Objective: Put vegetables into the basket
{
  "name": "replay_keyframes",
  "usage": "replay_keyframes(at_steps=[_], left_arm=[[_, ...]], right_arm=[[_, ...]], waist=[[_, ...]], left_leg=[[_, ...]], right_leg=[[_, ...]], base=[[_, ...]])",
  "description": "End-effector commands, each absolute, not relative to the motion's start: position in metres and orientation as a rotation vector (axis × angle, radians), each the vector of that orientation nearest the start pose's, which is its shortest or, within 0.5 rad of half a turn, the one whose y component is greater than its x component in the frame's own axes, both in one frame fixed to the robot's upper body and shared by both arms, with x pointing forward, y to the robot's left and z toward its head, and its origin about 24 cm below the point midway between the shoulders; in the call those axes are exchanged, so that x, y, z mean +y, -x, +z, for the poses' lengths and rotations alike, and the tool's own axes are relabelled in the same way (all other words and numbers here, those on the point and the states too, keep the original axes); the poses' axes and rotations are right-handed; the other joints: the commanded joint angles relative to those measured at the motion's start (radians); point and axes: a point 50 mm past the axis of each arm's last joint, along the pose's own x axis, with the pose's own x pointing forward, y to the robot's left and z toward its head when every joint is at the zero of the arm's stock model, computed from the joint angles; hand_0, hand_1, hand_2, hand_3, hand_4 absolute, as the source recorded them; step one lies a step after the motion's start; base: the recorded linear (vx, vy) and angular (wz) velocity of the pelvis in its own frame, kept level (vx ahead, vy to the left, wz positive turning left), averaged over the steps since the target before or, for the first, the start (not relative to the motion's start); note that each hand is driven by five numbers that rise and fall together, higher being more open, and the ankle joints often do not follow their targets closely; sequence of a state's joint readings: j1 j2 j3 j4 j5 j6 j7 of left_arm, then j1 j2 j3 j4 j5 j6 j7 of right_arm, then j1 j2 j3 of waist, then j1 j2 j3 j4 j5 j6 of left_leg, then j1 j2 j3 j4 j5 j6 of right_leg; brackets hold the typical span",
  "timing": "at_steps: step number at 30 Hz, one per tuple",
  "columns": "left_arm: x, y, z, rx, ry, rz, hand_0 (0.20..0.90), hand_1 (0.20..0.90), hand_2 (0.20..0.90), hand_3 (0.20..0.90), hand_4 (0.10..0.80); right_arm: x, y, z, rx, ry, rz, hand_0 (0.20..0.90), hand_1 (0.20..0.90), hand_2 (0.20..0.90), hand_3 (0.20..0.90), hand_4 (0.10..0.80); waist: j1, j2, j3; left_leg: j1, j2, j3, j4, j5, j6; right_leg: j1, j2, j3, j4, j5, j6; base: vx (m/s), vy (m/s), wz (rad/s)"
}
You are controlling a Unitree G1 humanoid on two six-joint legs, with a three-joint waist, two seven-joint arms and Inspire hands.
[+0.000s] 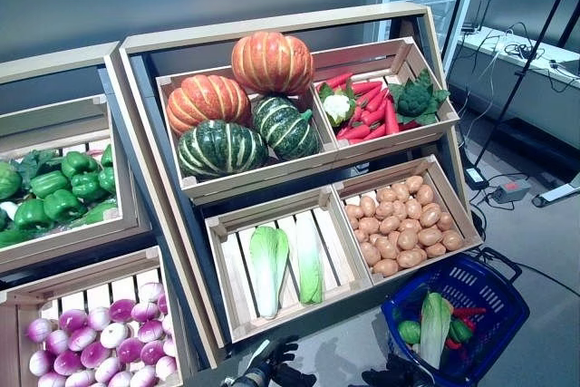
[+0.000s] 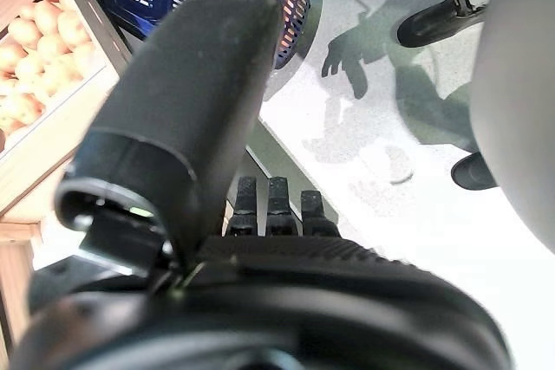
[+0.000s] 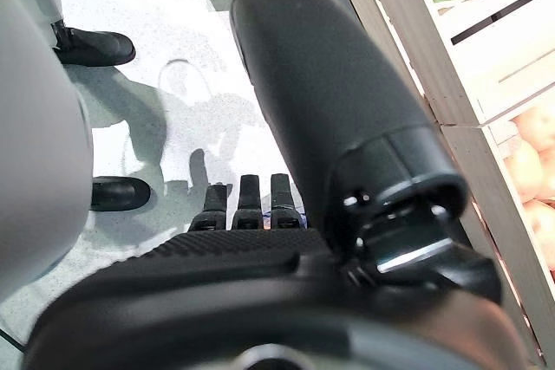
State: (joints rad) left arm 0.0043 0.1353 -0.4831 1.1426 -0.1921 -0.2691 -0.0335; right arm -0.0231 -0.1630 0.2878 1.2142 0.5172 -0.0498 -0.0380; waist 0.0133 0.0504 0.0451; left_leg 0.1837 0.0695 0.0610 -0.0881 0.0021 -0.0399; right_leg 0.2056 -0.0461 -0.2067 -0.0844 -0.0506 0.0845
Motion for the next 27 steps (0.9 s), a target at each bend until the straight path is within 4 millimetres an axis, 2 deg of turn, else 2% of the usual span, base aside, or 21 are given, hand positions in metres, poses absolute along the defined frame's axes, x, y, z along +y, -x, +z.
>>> replay_keyframes(at_steps=[1,5,10,11,12,14,18,20,24,27], left_arm=[[0.145,-0.136,-0.149,0.835,-0.176,-0.303,0.9,0.9,0.9,0.9,0.8],[0.144,-0.138,-0.147,0.803,-0.197,-0.33,0.9,0.9,0.9,0.9,0.8],[0.14,-0.155,-0.134,0.66,-0.168,-0.336,0.9,0.9,0.9,0.9,0.8],[0.138,-0.164,-0.125,0.564,-0.201,-0.351,0.9,0.9,0.9,0.9,0.8],[0.137,-0.165,-0.123,0.539,-0.212,-0.354,0.9,0.9,0.9,0.9,0.8],[0.137,-0.188,-0.099,0.338,-0.264,-0.318,0.9,0.9,0.9,0.9,0.8],[0.149,-0.214,-0.065,0.122,-0.301,-0.227,0.9,0.9,0.9,0.9,0.8],[0.155,-0.219,-0.054,0.065,-0.311,-0.196,0.9,0.9,0.9,0.9,0.8],[0.162,-0.223,-0.046,0.01,-0.35,-0.129,0.9,0.9,0.9,0.9,0.8],[0.175,-0.228,-0.04,-0.006,-0.368,-0.001,0.9,0.9,0.9,0.9,0.8]], right_arm=[[-0.167,-0.118,-0.165,1.126,-0.148,-0.109,0.9,0.9,0.9,0.9,0.8],[-0.167,-0.118,-0.165,1.128,-0.143,-0.111,0.9,0.9,0.9,0.9,0.8],[-0.17,-0.118,-0.164,1.127,-0.14,-0.119,0.9,0.9,0.9,0.9,0.8],[-0.172,-0.119,-0.164,1.126,-0.136,-0.123,0.9,0.9,0.9,0.9,0.8],[-0.172,-0.119,-0.164,1.126,-0.135,-0.124,0.9,0.9,0.9,0.9,0.8],[-0.176,-0.121,-0.163,1.124,-0.127,-0.129,0.9,0.9,0.9,0.9,0.8],[-0.184,-0.121,-0.162,1.12,-0.122,-0.139,0.9,0.9,0.9,0.9,0.8],[-0.186,-0.121,-0.162,1.115,-0.117,-0.15,0.9,0.9,0.9,0.9,0.8],[-0.19,-0.117,-0.162,1.11,-0.14,-0.19,0.9,0.9,0.9,0.9,0.8],[-0.194,-0.112,-0.163,1.107,-0.157,-0.227,0.9,0.9,0.9,0.9,0.8]], waist=[[-0.008,-0.045,0.019],[-0.008,-0.044,0.02],[-0.006,-0.041,0.022],[-0.005,-0.04,0.025],[-0.005,-0.04,0.026],[-0.001,-0.037,0.032],[0.011,-0.033,0.041],[0.019,-0.034,0.041],[0.025,-0.033,0.042],[0.023,-0.032,0.044]], left_leg=[[0.005,-0.053,0.041,0.001,-0.087,0.031],[0.004,-0.056,0.039,0.001,-0.086,0.031],[0.003,-0.059,0.034,0.001,-0.087,0.032],[0.002,-0.059,0.032,0.001,-0.086,0.03],[0.002,-0.059,0.032,0.001,-0.085,0.03],[0.002,-0.058,0.029,0.001,-0.085,0.028],[-0.001,-0.058,0.021,0.001,-0.081,0.027],[-0.003,-0.06,0.014,0.001,-0.079,0.027],[-0.003,-0.061,0.007,0.001,-0.077,0.026],[-0.003,-0.06,0.009,0.001,-0.076,0.024]], right_leg=[[-0.017,-0.014,0.022,-0.003,0.013,-0.014],[-0.018,-0.015,0.021,-0.003,0.013,-0.014],[-0.018,-0.016,0.022,-0.003,0.012,-0.013],[-0.018,-0.016,0.021,-0.003,0.013,-0.012],[-0.018,-0.017,0.021,-0.003,0.013,-0.011],[-0.017,-0.017,0.02,-0.003,0.012,-0.013],[-0.017,-0.017,0.014,-0.003,0.013,-0.016],[-0.015,-0.018,0.011,-0.003,0.012,-0.019],[-0.011,-0.02,0.001,-0.003,0.01,-0.019],[-0.01,-0.021,-0.003,-0.003,0.008,-0.021]], base=[[0.0,0.0,0.0],[0.0,0.0,0.0],[0.006,0.001,0.0],[0.0,0.0,0.0],[0.0,0.0,0.0],[0.0,0.0,0.0],[0.0,0.0,0.0],[0.018,0.01,0.0],[0.053,0.019,0.07],[0.085,0.03,0.07]])
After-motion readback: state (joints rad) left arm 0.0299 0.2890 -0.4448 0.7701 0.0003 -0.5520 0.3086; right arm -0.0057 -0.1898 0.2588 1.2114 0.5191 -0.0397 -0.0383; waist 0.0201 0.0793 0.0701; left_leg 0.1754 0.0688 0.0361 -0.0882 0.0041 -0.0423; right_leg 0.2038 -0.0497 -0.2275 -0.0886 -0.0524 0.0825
